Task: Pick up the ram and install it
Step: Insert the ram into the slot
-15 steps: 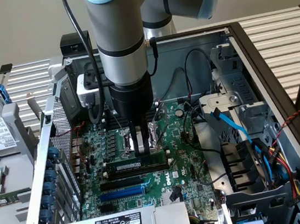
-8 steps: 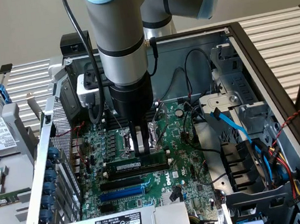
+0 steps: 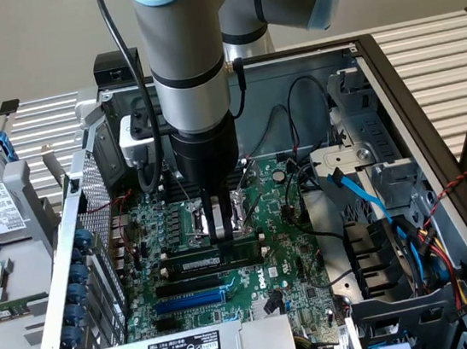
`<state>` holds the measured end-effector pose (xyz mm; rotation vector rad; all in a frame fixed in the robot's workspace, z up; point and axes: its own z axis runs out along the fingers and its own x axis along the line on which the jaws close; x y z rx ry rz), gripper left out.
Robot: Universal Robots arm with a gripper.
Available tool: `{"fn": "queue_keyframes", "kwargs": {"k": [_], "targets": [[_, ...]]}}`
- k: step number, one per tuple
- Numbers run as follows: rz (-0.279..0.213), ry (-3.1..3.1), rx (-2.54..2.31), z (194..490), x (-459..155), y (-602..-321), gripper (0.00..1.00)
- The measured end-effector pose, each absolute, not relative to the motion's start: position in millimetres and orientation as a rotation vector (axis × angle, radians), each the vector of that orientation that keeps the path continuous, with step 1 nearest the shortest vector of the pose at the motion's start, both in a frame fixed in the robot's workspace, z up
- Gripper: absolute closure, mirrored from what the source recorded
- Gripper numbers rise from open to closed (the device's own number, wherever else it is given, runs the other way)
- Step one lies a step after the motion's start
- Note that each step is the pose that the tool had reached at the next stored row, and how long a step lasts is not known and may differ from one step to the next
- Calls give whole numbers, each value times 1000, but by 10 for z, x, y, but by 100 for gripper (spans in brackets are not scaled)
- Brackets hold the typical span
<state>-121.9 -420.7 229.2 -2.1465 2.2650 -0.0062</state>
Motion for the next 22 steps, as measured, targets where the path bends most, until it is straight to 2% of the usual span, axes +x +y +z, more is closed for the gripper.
{"fn": "queue_keyframes", "kwargs": {"k": [9,15,17,18,22], "targets": [[19,2278,-2158,2430,-1214,-4208,80],[20,2278,-2158,2430,-1214,-4208,80],[20,2278,-2158,2431,-1214,-4208,82],[20,2278,-2158,2431,-1214,-4208,89],[20,2278,-2158,2431,-1214,-4208,90]]}}
